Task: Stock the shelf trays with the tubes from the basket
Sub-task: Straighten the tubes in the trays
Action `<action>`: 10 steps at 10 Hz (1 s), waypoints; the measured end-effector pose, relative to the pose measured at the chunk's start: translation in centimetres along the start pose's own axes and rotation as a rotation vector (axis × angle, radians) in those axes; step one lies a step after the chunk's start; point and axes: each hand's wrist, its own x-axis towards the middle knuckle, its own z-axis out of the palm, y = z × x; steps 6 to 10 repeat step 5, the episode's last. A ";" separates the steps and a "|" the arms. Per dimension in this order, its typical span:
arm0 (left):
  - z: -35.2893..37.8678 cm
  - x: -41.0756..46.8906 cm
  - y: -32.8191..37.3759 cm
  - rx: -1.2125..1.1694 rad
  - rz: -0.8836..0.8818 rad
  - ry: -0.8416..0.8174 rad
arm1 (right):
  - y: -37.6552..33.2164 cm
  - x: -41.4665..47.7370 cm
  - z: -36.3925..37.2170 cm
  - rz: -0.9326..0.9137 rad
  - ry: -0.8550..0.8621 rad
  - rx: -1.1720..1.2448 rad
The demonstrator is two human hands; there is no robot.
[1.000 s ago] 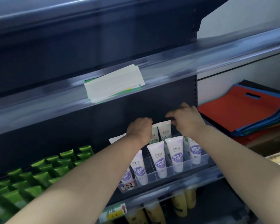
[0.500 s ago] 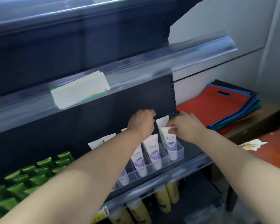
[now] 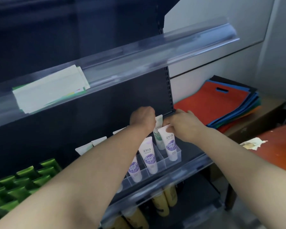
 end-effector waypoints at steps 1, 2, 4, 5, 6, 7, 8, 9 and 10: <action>0.2 0.3 -0.3 -0.021 -0.021 -0.008 | -0.1 -0.2 0.0 0.020 -0.008 0.018; 0.0 0.3 -0.6 -0.043 -0.015 -0.012 | -0.1 -0.2 0.0 0.031 -0.031 0.040; -0.1 -0.2 -1.0 -0.064 0.007 -0.001 | -0.4 -0.1 -0.1 0.029 -0.039 0.021; -0.4 -0.6 -1.1 -0.082 0.029 0.045 | -0.9 -0.2 -0.6 0.021 -0.016 0.021; -0.4 -0.6 -1.1 -0.082 0.029 0.045 | -0.9 -0.2 -0.6 0.021 -0.016 0.021; -0.4 -0.6 -1.1 -0.082 0.029 0.045 | -0.9 -0.2 -0.6 0.021 -0.016 0.021; -0.4 -0.6 -1.1 -0.082 0.029 0.045 | -0.9 -0.2 -0.6 0.021 -0.016 0.021; -0.4 -0.6 -1.1 -0.082 0.029 0.045 | -0.9 -0.2 -0.6 0.021 -0.016 0.021; -0.4 -0.6 -1.1 -0.082 0.029 0.045 | -0.9 -0.2 -0.6 0.021 -0.016 0.021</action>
